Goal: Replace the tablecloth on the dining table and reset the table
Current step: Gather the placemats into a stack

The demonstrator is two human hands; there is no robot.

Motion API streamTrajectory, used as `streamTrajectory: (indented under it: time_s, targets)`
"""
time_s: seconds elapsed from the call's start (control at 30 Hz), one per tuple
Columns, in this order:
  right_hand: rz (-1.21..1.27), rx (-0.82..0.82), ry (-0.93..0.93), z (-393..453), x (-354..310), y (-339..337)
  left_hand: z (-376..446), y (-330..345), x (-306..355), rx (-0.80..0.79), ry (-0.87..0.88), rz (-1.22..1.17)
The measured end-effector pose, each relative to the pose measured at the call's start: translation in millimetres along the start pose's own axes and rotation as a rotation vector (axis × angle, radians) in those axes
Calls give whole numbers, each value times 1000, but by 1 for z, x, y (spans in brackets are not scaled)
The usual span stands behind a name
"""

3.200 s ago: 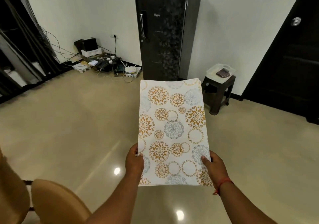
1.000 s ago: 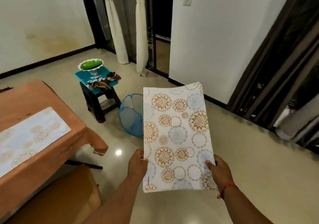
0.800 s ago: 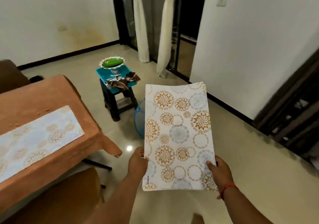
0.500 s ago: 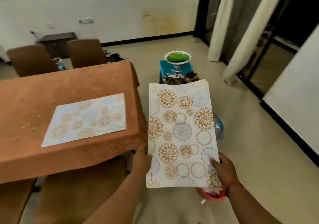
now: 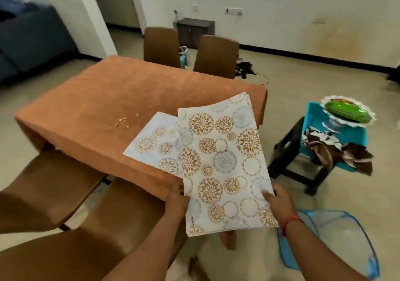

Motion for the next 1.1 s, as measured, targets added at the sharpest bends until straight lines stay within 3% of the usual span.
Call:
streamTrajectory:
  time_s: [0.37,0.63,0.97,1.1]
  targets:
    - [-304,-219,-95,157,-63,108,102,-41,8,129,-219,-208]
    - [-446,-541,-247,242,-113,196,124,-57,1,301,-390,-279]
    - [-784,-802,-382,329,-119,231,111,5,23,546,-555,-128]
    - [-1022,-777,-500,344,-113,230,103,22,29,584,-612,-105]
Point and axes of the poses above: each hand's wrist, its own z-axis towards the middle knuckle, its own y-axis out of the palm, x = y × z, the point moved 8 cm from there along z, towards the middle knuckle, and after that the axes turned 9 degrees about -y, right-handed, at the moved point
